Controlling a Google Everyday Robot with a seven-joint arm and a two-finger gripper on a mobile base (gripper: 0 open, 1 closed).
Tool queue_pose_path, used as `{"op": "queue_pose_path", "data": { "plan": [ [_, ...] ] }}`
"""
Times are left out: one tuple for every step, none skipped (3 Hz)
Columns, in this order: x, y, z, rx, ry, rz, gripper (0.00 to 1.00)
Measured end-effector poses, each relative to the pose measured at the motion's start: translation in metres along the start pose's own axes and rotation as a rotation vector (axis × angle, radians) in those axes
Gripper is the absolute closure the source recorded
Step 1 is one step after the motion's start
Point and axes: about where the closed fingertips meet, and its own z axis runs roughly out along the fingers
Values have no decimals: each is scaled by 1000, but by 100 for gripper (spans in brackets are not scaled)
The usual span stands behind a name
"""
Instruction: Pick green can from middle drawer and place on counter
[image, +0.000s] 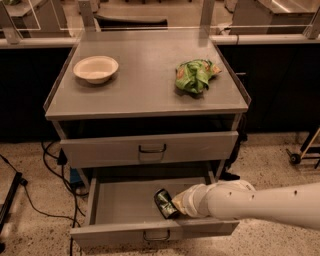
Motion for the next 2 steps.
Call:
{"op": "queue_pose_path", "data": {
  "plan": [
    [-2, 4, 33, -32, 2, 16, 100],
    [-3, 7, 57, -57, 10, 18, 100]
  ]
}}
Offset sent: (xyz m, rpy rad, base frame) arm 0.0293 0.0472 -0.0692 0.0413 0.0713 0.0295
